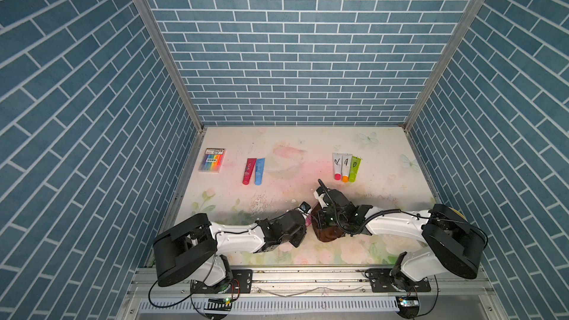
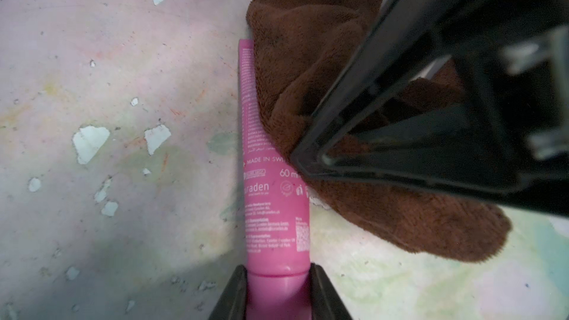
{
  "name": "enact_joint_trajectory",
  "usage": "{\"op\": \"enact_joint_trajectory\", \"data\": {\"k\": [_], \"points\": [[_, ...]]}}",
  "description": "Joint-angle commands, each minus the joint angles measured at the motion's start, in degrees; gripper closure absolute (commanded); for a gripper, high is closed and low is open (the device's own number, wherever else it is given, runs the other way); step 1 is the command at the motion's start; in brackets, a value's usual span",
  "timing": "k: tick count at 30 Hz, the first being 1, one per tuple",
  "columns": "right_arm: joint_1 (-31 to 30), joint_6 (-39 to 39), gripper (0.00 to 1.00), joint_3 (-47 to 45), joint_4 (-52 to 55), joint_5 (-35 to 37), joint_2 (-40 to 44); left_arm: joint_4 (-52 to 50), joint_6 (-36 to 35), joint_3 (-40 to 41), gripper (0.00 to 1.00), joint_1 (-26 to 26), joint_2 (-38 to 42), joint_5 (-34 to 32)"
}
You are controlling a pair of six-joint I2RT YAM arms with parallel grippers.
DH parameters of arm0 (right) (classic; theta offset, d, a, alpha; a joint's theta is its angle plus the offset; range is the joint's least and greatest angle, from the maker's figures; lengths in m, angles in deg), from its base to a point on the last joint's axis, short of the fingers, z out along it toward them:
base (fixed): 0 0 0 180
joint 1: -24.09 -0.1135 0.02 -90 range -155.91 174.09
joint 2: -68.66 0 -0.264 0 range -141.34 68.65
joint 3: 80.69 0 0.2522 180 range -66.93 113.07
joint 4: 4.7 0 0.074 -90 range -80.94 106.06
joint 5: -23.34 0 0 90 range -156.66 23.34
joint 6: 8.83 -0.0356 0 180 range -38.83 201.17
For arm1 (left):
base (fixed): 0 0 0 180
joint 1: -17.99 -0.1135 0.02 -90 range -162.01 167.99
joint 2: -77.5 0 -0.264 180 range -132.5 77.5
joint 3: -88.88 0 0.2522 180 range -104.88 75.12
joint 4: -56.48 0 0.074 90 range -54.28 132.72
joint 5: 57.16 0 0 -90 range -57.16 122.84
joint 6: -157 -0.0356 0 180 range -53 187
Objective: Wipe the surface of the toothpaste tube
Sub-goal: Wipe the dirt from the toothpaste tube.
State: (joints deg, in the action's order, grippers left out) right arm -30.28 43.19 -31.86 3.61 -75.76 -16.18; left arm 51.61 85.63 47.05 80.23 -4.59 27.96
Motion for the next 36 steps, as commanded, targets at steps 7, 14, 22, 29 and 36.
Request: {"op": "enact_joint_trajectory", "data": {"k": [7,14,22,29,36], "points": [[2.2,0.4,1.0,0.9,1.6,3.7,-5.2,-0.1,-0.6,-0.6,0.93,0.5,-0.7,-0.1],[12.6,-0.7,1.0,-3.2,0.6,3.7,-6.2,-0.1,-0.7,-0.6,0.94,0.8,-0.8,-0.2],[17.1,1.2,1.0,-1.6,3.0,6.3,-8.3,-0.2,-0.5,-0.7,0.94,0.9,-0.7,-0.7],[17.1,0.5,1.0,-6.5,7.5,6.0,0.7,-3.7,3.5,-1.0,0.97,0.7,0.0,-6.3],[17.0,4.0,1.0,-6.0,23.0,2.0,15.0,-9.7,16.0,-2.9,0.96,-0.9,0.5,-12.9]]}}
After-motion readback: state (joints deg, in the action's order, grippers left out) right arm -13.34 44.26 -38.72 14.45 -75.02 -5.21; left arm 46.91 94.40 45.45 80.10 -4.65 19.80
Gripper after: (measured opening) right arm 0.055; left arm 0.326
